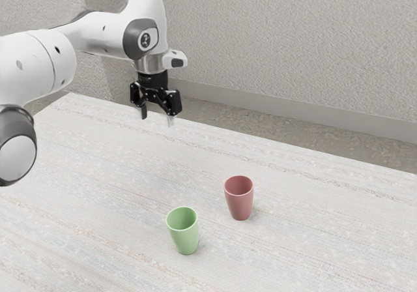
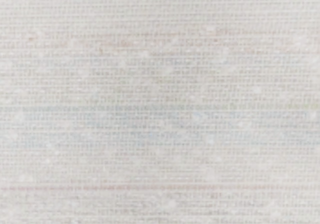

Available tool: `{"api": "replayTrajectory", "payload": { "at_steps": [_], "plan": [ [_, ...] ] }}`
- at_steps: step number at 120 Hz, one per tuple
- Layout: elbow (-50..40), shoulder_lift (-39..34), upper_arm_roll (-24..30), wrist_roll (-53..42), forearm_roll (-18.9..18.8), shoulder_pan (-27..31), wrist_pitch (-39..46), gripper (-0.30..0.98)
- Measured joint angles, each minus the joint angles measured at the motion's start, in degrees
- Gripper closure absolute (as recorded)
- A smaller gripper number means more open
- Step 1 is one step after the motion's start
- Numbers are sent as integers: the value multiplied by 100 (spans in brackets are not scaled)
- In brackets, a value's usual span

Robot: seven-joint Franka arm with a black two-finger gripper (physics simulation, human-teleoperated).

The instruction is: Place the right cup onto the left cup

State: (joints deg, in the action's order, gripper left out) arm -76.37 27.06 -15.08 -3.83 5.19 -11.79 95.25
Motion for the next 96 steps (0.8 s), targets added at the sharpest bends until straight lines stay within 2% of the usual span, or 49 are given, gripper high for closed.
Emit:
{"api": "replayTrajectory", "payload": {
  "at_steps": [24,55,96],
  "plan": [
    [118,412,487,138,141,-94,211,0],
    [-44,349,861,449,251,-386,473,0],
    [-1543,-422,928,815,262,-817,1316,0]
  ]
}}
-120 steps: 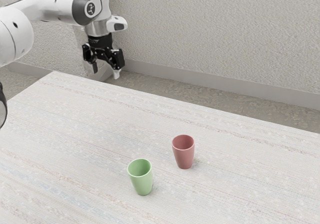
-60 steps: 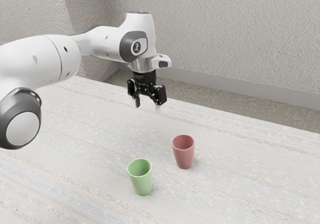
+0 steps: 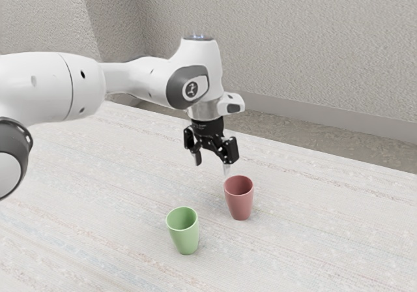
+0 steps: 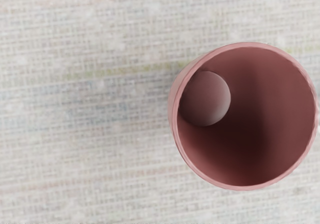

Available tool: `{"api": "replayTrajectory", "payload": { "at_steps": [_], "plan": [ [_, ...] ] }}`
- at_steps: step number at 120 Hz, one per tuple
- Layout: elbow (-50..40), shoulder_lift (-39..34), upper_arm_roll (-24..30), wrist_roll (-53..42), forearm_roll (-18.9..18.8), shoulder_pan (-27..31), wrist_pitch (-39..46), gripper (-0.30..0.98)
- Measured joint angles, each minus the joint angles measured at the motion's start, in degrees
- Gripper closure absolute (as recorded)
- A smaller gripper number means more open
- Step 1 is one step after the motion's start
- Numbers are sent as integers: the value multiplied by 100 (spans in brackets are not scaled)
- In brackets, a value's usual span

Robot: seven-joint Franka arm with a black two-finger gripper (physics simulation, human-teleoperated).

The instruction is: Place the right cup onto the left cup

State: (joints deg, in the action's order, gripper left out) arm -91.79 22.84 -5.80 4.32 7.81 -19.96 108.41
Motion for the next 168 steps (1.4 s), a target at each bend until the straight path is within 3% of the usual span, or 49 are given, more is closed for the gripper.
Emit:
{"api": "replayTrajectory", "payload": {
  "at_steps": [87,147,155,168],
  "plan": [
    [-11,434,123,557,-34,-77,971,0],
    [6,932,123,699,0,18,1148,0],
    [9,941,123,708,-8,0,1152,8],
    [10,940,123,722,-19,-7,1158,35]
  ]
}}
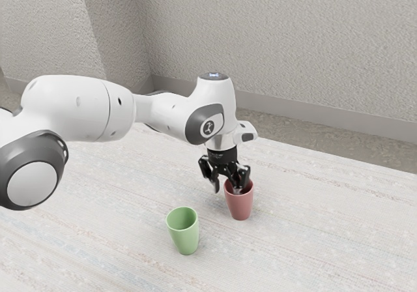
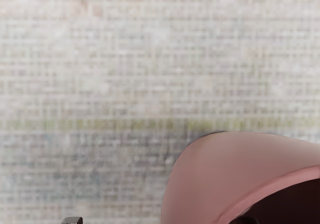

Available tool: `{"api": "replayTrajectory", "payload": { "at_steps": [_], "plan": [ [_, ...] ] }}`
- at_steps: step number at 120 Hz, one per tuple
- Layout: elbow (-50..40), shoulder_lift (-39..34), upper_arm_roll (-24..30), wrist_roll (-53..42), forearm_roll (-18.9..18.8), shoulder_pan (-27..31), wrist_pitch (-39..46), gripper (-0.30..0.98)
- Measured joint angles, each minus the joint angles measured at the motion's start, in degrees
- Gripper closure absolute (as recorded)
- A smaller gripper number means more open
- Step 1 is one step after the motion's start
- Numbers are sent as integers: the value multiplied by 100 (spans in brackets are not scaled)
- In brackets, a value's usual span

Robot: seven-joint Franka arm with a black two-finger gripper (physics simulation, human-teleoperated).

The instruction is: Place the right cup onto the left cup

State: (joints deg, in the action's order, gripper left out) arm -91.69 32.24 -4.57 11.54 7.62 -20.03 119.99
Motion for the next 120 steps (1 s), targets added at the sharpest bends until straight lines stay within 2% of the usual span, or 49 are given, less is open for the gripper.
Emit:
{"api": "replayTrajectory", "payload": {
  "at_steps": [16,36,64,92,120],
  "plan": [
    [29,1,0,14,-5,-1,4,58],
    [41,-2,0,31,-7,11,6,71],
    [36,-95,-1,56,-38,1,5,76],
    [-85,-736,-58,80,-112,31,-187,78],
    [-762,-1736,-214,97,-199,48,-377,78]
  ]
}}
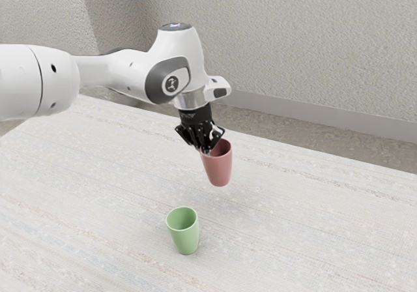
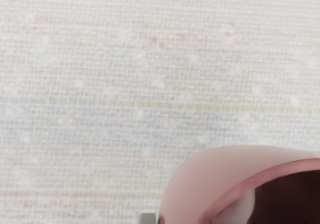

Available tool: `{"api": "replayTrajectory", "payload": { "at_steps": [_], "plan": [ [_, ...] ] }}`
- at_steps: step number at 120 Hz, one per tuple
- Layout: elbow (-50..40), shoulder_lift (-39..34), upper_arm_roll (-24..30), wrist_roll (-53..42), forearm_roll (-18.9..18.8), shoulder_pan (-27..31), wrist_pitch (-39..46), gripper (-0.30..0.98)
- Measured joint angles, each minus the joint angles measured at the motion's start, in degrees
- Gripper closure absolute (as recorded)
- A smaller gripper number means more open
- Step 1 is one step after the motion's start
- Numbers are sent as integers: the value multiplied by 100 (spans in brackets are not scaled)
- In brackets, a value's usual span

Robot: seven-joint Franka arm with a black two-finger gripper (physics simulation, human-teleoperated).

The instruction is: Place the right cup onto the left cup

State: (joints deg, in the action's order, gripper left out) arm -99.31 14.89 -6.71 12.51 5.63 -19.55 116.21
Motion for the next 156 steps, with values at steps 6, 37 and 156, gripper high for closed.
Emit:
{"api": "replayTrajectory", "payload": {
  "at_steps": [6,37,156],
  "plan": [
    [-182,-216,-33,4,-19,4,-35,78],
    [-1133,-884,-191,41,-87,1,-122,78],
    [-2342,-1712,-187,483,-217,-258,-26,78]
  ]
}}
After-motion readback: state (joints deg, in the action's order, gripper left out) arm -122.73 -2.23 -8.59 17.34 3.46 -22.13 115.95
